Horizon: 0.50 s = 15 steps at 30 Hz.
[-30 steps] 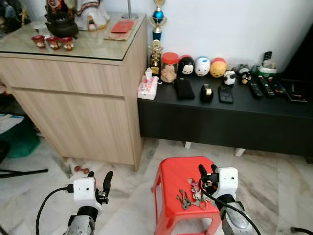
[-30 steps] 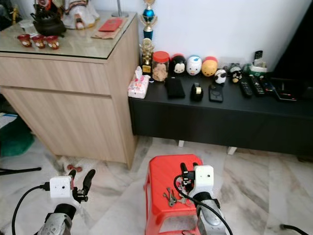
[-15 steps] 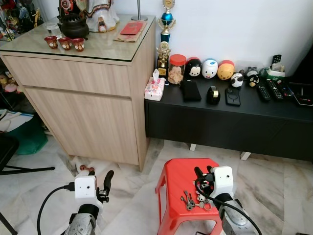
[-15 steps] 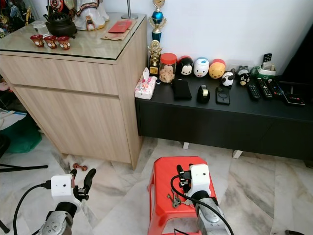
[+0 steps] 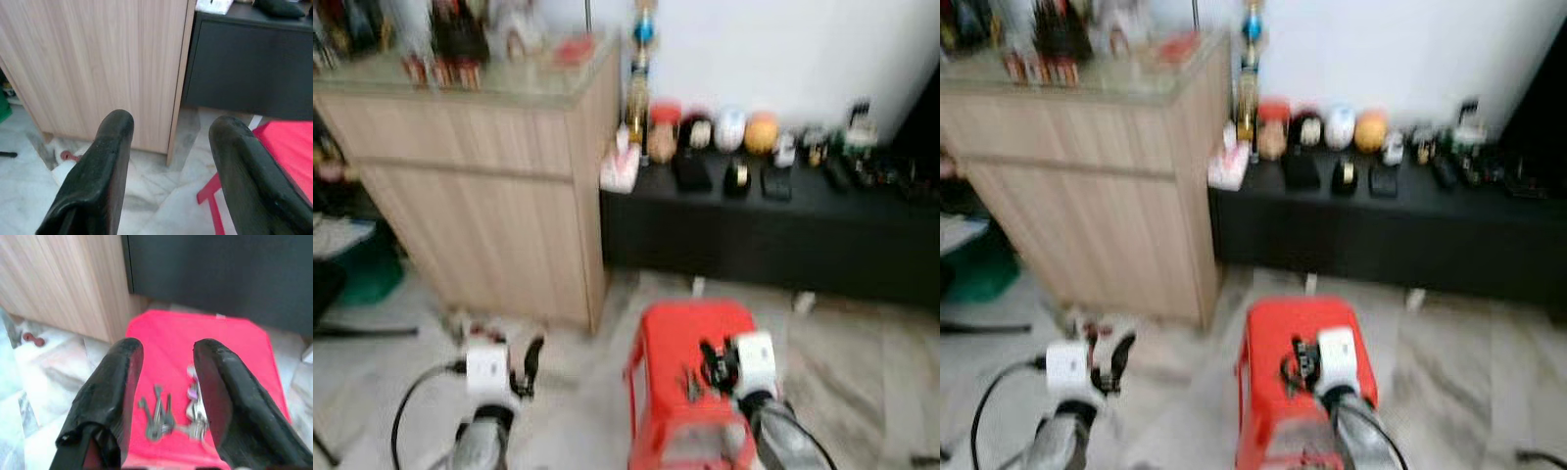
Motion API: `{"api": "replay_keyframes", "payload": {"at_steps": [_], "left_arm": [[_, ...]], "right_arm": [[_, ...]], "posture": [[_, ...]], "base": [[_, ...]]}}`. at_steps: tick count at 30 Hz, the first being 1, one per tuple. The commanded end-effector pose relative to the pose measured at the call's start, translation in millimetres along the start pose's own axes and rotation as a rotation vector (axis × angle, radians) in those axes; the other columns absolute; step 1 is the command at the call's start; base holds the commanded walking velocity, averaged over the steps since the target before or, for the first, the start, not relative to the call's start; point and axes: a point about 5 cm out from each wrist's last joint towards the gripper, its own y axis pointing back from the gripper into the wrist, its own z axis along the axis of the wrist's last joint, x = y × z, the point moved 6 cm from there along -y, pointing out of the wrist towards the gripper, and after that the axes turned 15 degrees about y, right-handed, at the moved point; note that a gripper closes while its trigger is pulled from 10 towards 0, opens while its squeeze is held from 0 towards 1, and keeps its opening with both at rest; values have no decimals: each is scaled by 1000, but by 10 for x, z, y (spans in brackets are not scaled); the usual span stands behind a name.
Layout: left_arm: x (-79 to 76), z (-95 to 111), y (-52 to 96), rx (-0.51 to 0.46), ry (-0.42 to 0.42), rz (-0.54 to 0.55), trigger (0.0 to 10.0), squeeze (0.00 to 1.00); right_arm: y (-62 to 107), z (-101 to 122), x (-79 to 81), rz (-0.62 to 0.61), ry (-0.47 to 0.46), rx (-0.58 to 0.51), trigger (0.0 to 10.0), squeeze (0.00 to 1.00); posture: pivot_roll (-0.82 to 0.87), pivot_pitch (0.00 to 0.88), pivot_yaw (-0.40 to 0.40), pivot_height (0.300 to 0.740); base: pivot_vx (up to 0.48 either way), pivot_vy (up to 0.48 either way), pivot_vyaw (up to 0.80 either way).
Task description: Hang keys on a hook
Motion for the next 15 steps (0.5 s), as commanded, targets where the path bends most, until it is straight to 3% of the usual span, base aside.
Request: {"api": "replay_keyframes", "payload": {"at_steps": [1, 15], "left_arm": [[-11, -18, -6, 14, 2, -1, 10000, 0], [-33, -42, -14, 24, 18, -1, 10000, 0]], "right_arm": [[-18, 19, -33, -6, 4, -5, 10000, 0], [-37, -57, 7, 3, 2, 21, 10000, 0]], "posture": [[-19, 0, -42, 638], [-17, 0, -43, 638]], "base": [[0, 0, 0], [0, 0, 0]]}}
